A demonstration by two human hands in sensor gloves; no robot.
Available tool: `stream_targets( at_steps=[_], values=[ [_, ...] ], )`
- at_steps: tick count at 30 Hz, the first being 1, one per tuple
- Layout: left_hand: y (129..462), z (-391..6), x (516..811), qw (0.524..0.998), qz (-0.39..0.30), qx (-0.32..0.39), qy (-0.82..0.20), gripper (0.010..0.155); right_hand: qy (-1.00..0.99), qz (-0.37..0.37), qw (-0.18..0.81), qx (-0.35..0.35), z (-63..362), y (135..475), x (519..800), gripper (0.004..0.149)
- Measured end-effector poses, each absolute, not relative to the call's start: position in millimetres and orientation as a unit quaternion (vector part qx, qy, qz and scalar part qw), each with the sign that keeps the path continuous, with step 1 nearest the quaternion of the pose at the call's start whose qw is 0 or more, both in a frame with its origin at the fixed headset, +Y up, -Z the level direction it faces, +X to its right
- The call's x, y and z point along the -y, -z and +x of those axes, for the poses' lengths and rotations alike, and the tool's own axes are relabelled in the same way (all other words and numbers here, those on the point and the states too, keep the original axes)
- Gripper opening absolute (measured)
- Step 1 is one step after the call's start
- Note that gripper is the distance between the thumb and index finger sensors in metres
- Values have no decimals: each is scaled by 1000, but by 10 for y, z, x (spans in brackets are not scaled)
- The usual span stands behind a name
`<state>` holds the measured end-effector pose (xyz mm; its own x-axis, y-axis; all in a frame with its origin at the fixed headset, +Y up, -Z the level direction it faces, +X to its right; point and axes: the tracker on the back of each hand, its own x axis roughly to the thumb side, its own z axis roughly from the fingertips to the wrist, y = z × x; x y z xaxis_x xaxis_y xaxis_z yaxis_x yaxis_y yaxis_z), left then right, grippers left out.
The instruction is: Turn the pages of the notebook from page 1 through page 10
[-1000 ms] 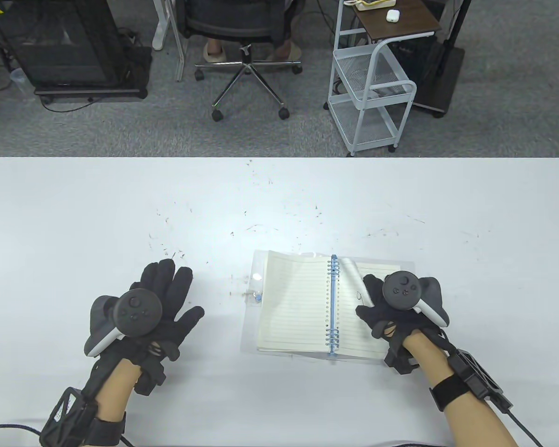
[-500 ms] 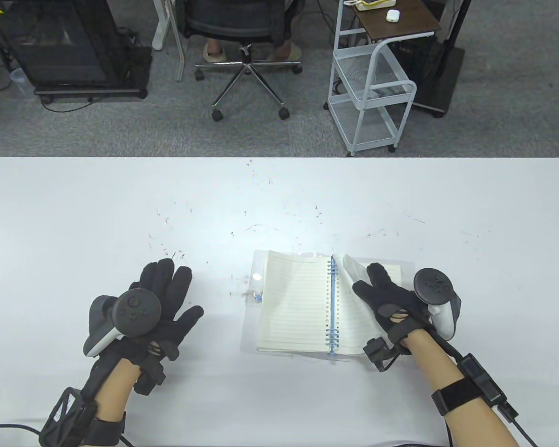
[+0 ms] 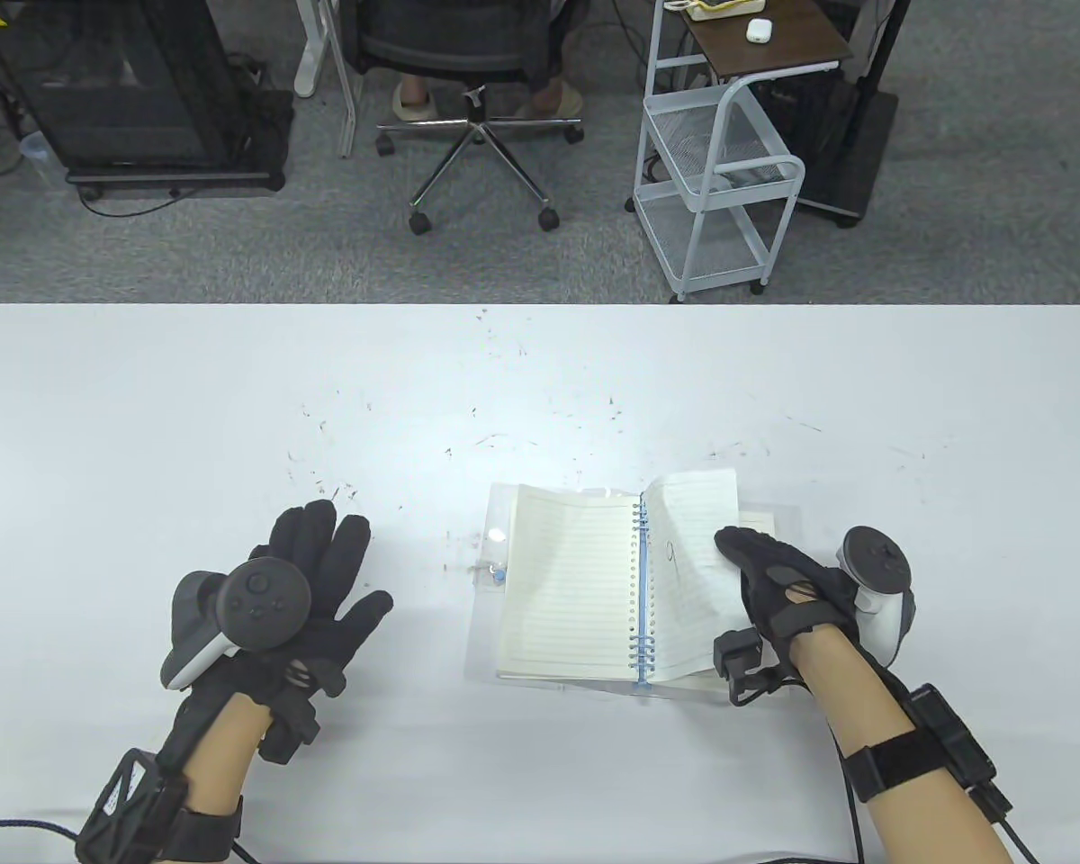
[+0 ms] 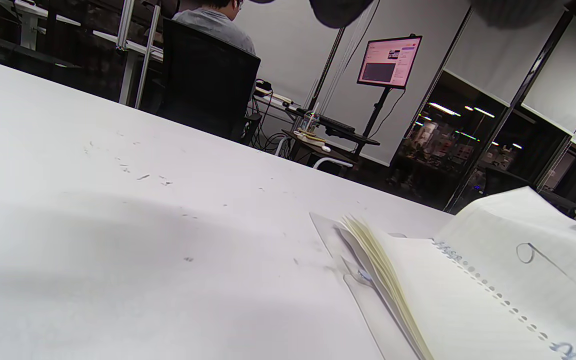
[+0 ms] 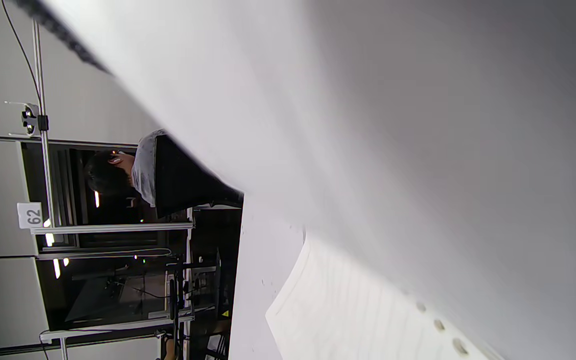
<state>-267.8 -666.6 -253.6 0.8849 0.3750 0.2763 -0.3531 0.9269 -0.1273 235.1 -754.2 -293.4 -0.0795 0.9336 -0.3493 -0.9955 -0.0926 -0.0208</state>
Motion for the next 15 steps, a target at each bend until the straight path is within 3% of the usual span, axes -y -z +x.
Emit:
stream_targets(
  at_steps=[7, 15],
  values=[
    [2538, -2679, 6664, 970, -36, 150, -188, 84, -771, -91, 622, -106, 2293, 2974, 7454, 43],
    [2539, -2684, 6660, 970, -34, 149, -190, 84, -813, -33, 571, -107, 2038, 3103, 7270, 40]
  ],
)
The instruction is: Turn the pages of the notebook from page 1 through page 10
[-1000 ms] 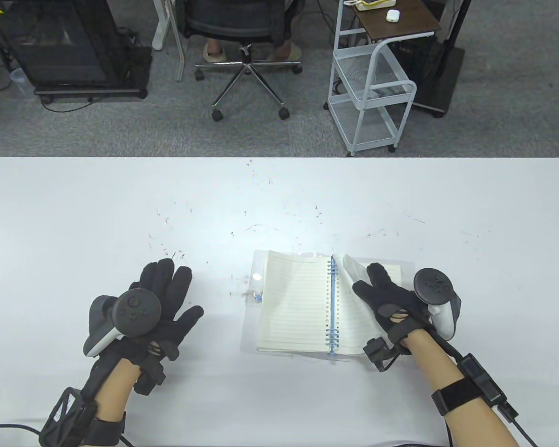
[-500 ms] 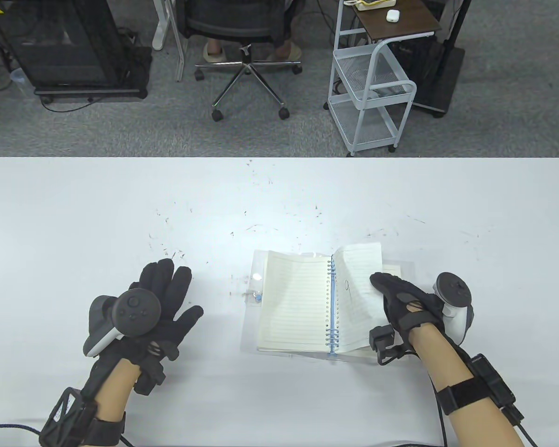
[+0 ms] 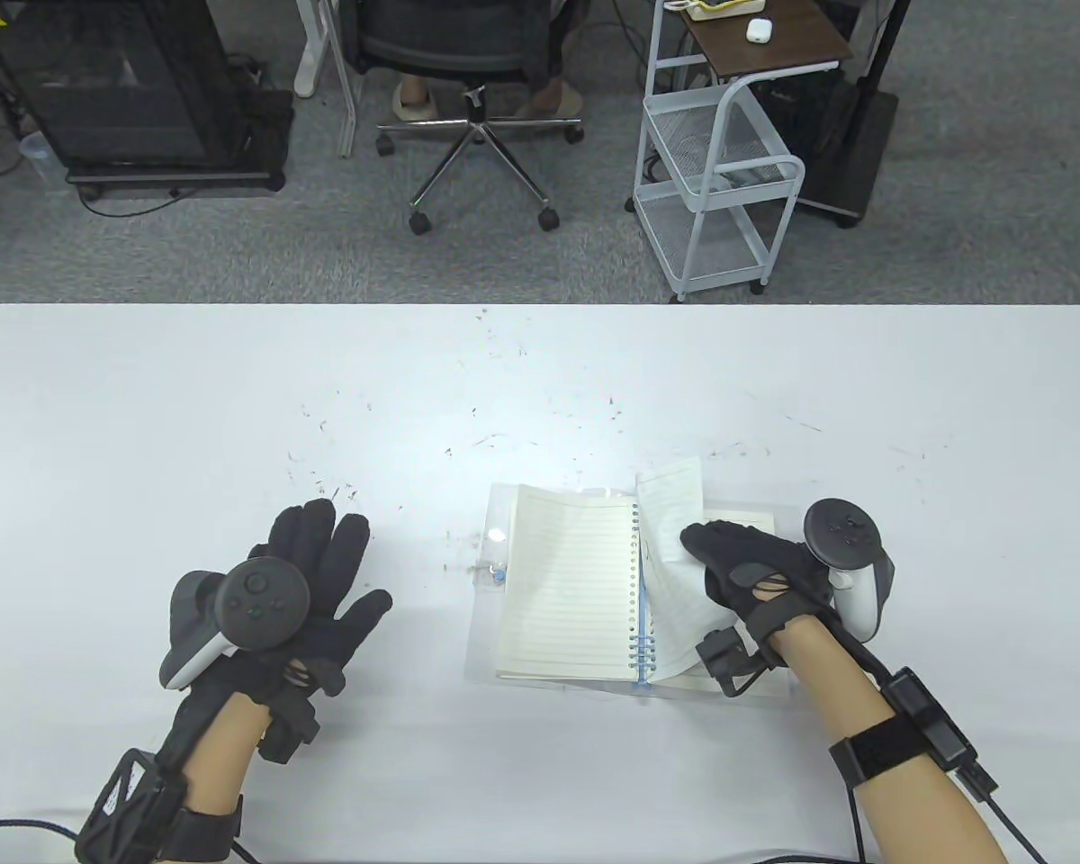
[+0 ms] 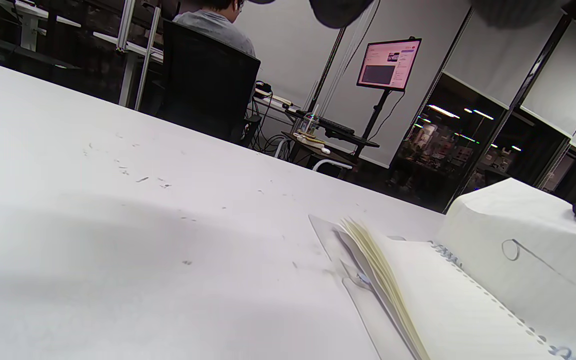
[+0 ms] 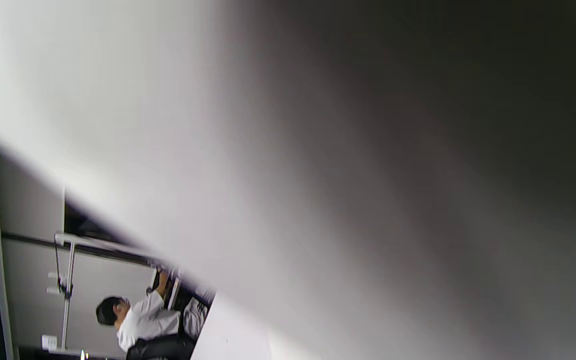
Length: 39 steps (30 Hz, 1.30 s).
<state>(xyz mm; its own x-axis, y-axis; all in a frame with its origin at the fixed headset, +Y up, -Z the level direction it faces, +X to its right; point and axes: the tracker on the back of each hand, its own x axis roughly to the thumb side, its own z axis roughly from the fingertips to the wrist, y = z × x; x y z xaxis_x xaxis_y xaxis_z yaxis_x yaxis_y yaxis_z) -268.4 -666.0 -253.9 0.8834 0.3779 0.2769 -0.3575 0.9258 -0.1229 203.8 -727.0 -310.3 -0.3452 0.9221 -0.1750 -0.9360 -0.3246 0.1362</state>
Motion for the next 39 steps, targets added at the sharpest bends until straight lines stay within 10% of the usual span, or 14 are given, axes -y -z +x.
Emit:
stream_targets(
  at_steps=[39],
  values=[
    [2526, -2697, 6643, 968, -24, 159, -192, 84, -926, 25, 311, -211, 486, 3588, 7554, 50]
  ],
)
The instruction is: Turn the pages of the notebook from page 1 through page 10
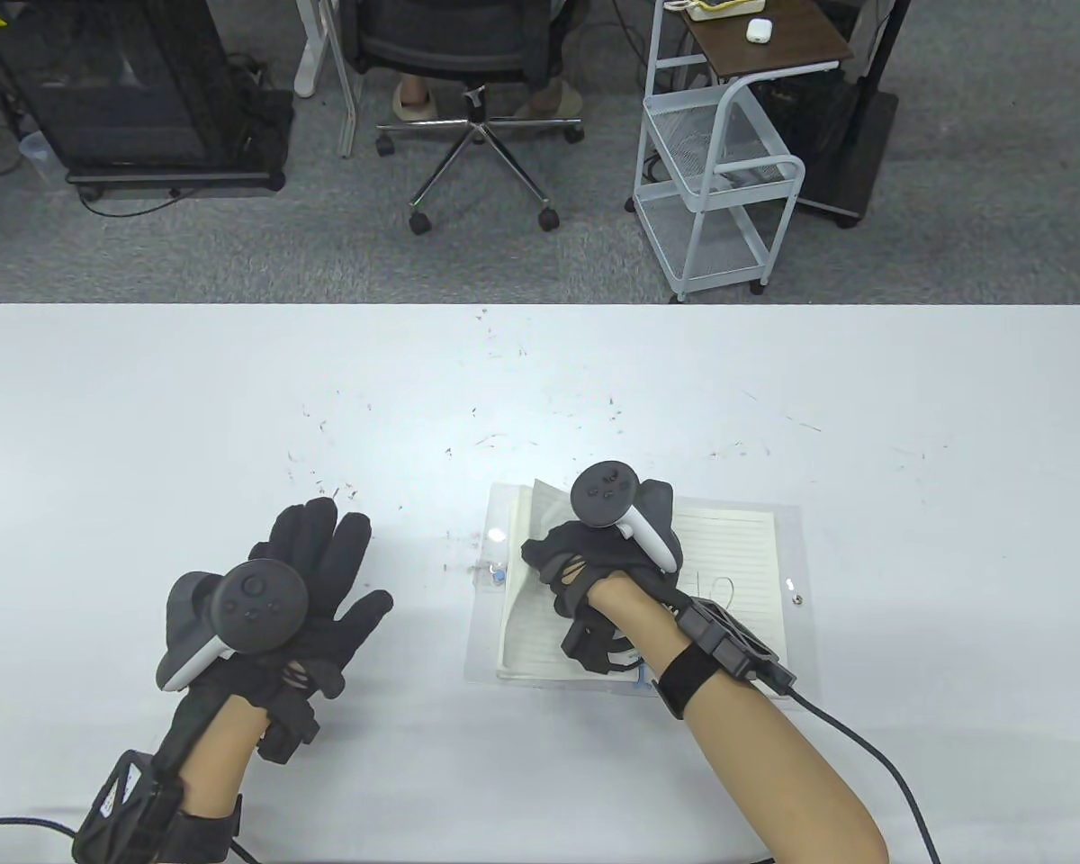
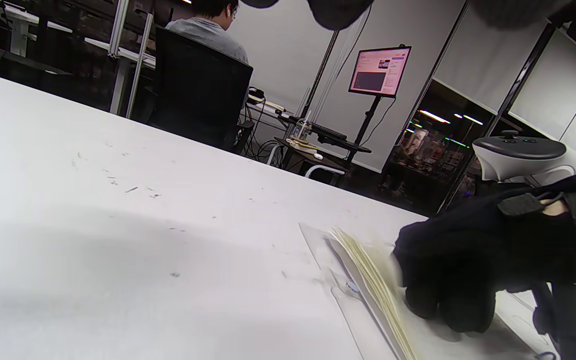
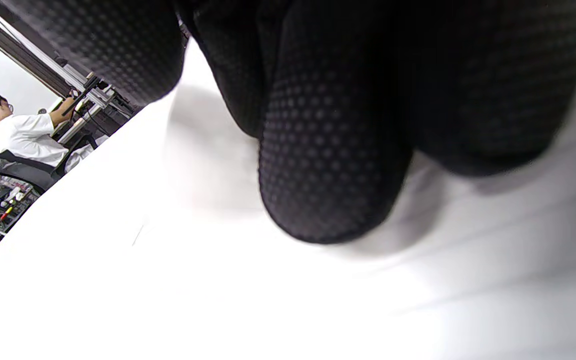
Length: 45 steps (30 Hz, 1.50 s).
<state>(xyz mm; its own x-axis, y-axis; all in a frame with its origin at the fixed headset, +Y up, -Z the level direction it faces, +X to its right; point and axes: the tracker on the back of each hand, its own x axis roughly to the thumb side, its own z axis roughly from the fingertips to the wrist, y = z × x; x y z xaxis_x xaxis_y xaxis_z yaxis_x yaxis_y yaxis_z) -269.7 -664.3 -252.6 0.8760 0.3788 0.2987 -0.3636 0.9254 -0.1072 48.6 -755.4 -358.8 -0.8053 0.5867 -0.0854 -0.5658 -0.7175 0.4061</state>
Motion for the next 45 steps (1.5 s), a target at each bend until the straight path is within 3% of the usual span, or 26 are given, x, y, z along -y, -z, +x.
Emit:
stream_targets(
  at_steps=[7, 11, 17, 25, 35, 45],
  values=[
    [2524, -2697, 6638, 968, -26, 156, -192, 84, -918, 33, 334, -213, 545, 3550, 7515, 53],
    [2524, -2698, 6635, 969, -26, 156, -192, 84, -908, 50, 374, -183, 691, 3460, 7311, 54],
    [2524, -2691, 6639, 969, -29, 156, -189, 84, -904, 60, 416, -72, 1223, 3314, 6924, 58],
    [2518, -2681, 6641, 969, -29, 154, -189, 84, -903, 16, 430, -16, 2029, 3113, 6880, 63],
    [2521, -2672, 6648, 970, -34, 153, -186, 84, -929, -5, 369, 10, 2691, 2857, 7108, 66],
    [2514, -2626, 6679, 971, -41, 150, -181, 84, -978, 71, 192, 48, 2705, 2734, 7035, 75]
  ],
)
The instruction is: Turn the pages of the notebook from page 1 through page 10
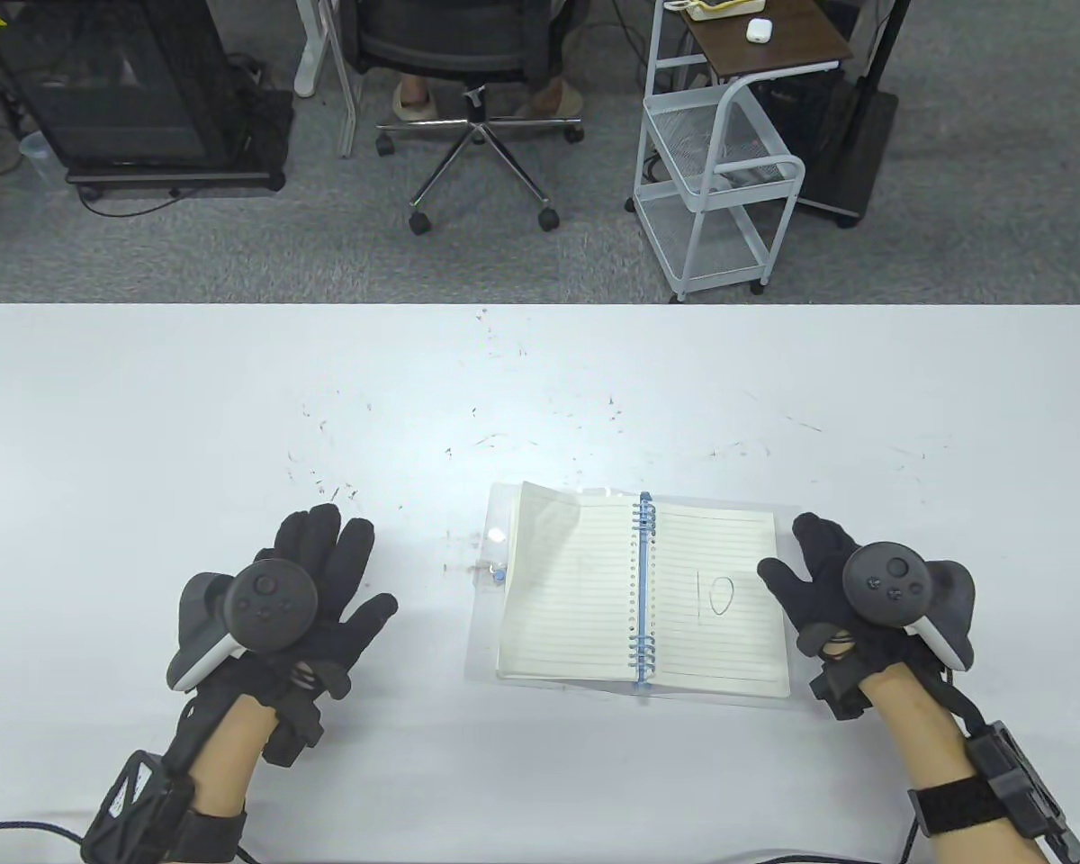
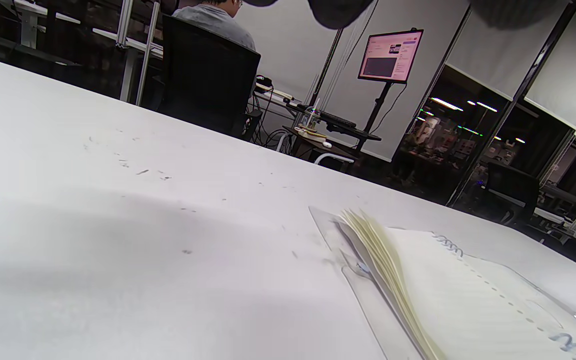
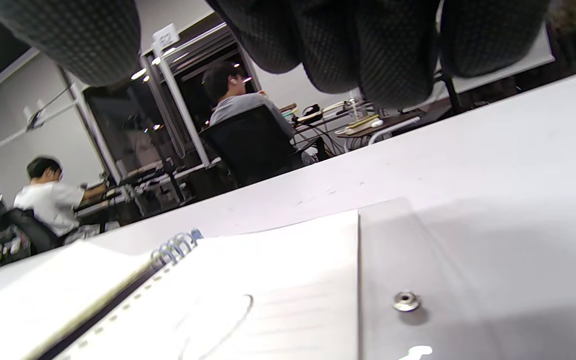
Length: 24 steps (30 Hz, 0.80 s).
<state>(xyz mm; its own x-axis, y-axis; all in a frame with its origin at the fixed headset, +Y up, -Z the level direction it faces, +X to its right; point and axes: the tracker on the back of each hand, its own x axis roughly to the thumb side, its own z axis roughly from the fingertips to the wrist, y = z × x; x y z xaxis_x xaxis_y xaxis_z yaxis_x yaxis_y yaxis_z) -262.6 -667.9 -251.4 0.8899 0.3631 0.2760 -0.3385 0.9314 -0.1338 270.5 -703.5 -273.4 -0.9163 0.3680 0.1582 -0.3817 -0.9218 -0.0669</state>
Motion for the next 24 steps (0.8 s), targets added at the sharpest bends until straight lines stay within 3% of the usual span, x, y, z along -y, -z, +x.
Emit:
stream_targets(
  at_steps=[6, 24],
  values=[
    [2514, -2615, 6672, 971, -40, 151, -179, 84, -986, 100, 134, 15, 2581, 2740, 7058, 85],
    [2509, -2598, 6666, 972, -36, 150, -177, 84, -984, 119, 134, 16, 2559, 2670, 6972, 86]
  ],
)
